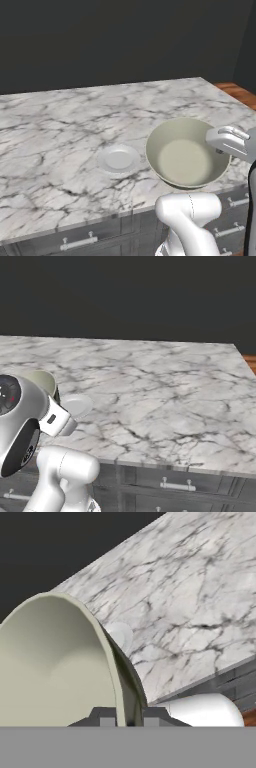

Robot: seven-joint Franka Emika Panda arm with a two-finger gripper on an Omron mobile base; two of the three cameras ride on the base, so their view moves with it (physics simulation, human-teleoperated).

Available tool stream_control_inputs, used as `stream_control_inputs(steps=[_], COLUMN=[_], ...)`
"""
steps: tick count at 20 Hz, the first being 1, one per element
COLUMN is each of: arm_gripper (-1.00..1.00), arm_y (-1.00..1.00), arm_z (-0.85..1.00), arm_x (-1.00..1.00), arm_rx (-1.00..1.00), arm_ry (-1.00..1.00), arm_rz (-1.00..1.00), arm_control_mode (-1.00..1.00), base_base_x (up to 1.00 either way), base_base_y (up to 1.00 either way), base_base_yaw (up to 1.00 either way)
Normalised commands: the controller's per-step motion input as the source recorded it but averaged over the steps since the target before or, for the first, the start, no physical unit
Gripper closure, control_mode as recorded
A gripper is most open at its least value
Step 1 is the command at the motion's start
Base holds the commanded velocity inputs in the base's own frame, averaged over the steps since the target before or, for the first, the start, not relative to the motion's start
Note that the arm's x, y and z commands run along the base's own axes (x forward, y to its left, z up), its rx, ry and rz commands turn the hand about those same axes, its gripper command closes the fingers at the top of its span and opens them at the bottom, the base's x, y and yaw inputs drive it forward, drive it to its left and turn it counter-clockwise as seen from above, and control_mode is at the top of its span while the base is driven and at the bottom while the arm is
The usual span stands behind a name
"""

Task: Move the bowls from the cabinet to the plates on the dining table.

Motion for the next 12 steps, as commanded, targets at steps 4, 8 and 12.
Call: stream_control_inputs(steps=[4,8,12], arm_gripper=[1.0,1.0,1.0], arm_y=[0.0,0.0,0.02], arm_z=[0.0,0.0,-0.01], arm_x=[0.0,0.13,0.42], arm_rx=[0.0,0.0,0.0], arm_ry=[0.0,0.0,0.01], arm_rz=[0.0,0.0,0.0], arm_control_mode=[-1.0,-1.0,-1.0], base_base_x=[0.0,0.0,0.0], base_base_y=[0.0,0.0,0.0], base_base_yaw=[0.0,0.0,0.0])
